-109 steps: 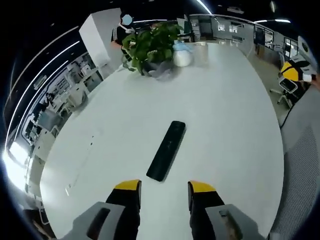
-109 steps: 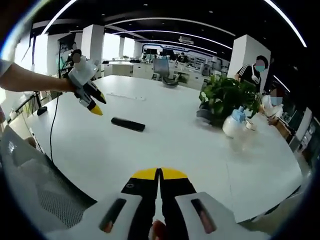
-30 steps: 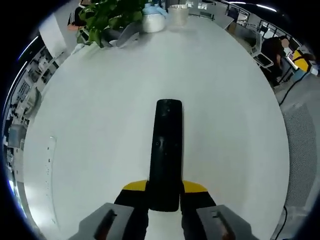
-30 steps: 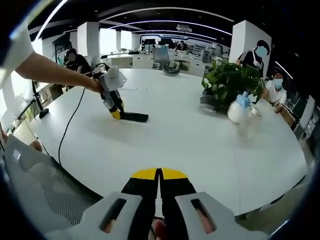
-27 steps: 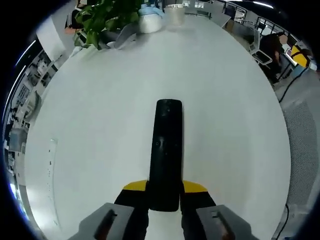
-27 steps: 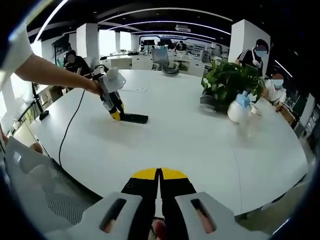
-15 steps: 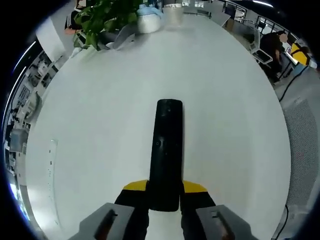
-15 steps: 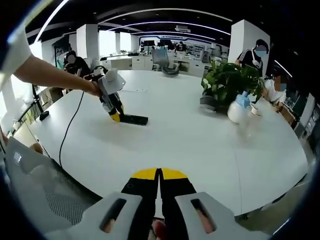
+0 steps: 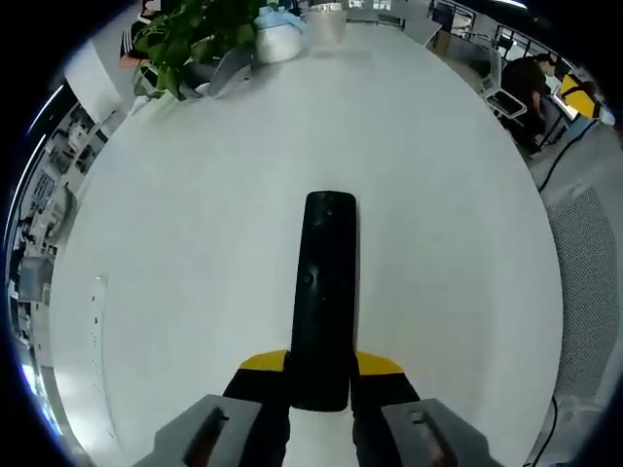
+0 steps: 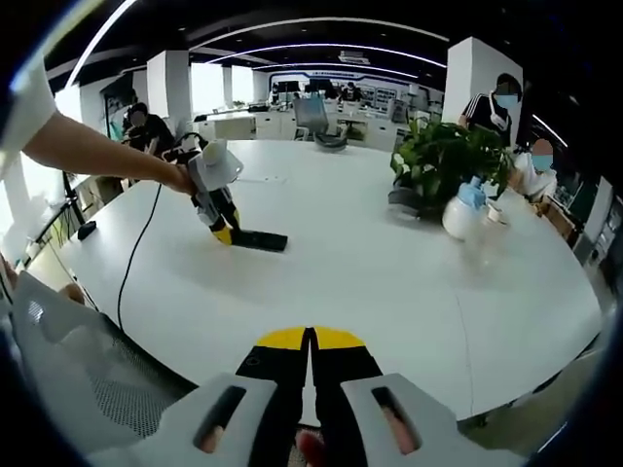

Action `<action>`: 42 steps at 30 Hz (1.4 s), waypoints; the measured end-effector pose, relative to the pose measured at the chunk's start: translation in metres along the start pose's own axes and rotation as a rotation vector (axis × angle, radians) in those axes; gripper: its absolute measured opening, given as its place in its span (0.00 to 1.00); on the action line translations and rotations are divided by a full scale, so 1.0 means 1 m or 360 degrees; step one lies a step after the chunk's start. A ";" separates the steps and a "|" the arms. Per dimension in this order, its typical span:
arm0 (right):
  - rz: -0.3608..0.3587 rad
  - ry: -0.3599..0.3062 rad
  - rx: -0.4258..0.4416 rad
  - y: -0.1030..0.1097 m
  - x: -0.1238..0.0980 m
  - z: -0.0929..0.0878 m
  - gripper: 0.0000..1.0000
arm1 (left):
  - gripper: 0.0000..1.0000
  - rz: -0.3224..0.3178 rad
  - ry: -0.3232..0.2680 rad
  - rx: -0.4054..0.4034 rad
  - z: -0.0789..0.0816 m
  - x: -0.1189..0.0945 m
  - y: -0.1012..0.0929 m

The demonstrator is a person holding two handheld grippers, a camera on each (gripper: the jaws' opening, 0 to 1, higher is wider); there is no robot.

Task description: Press the specified remote control buttons in sequence, fully releasing each button before pressing the next.

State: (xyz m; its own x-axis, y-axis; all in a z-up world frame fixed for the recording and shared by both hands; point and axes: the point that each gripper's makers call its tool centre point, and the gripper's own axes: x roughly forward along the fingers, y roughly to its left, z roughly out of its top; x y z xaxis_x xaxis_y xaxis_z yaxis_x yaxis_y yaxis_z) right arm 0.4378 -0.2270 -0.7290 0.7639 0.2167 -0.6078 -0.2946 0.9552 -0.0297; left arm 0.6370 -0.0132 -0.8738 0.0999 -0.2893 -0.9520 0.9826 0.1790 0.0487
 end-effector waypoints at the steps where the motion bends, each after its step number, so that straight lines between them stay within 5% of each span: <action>1: 0.0000 0.0003 -0.0003 0.000 0.000 0.000 0.00 | 0.22 0.0000 0.0001 -0.0001 0.000 0.000 -0.001; 24: 0.0026 -0.0010 -0.0107 0.007 0.002 0.002 0.00 | 0.22 -0.0029 0.0049 0.0041 -0.003 0.001 -0.020; 42: -0.0019 -0.0143 -0.0121 0.004 -0.003 0.016 0.20 | 0.22 -0.0052 0.0069 0.0098 -0.007 0.000 -0.041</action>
State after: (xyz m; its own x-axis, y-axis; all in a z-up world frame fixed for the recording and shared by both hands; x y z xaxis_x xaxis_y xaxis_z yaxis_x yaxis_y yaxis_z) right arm 0.4436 -0.2202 -0.7149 0.8152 0.2258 -0.5333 -0.3252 0.9405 -0.0989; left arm 0.5958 -0.0138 -0.8774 0.0622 -0.2530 -0.9655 0.9931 0.1117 0.0347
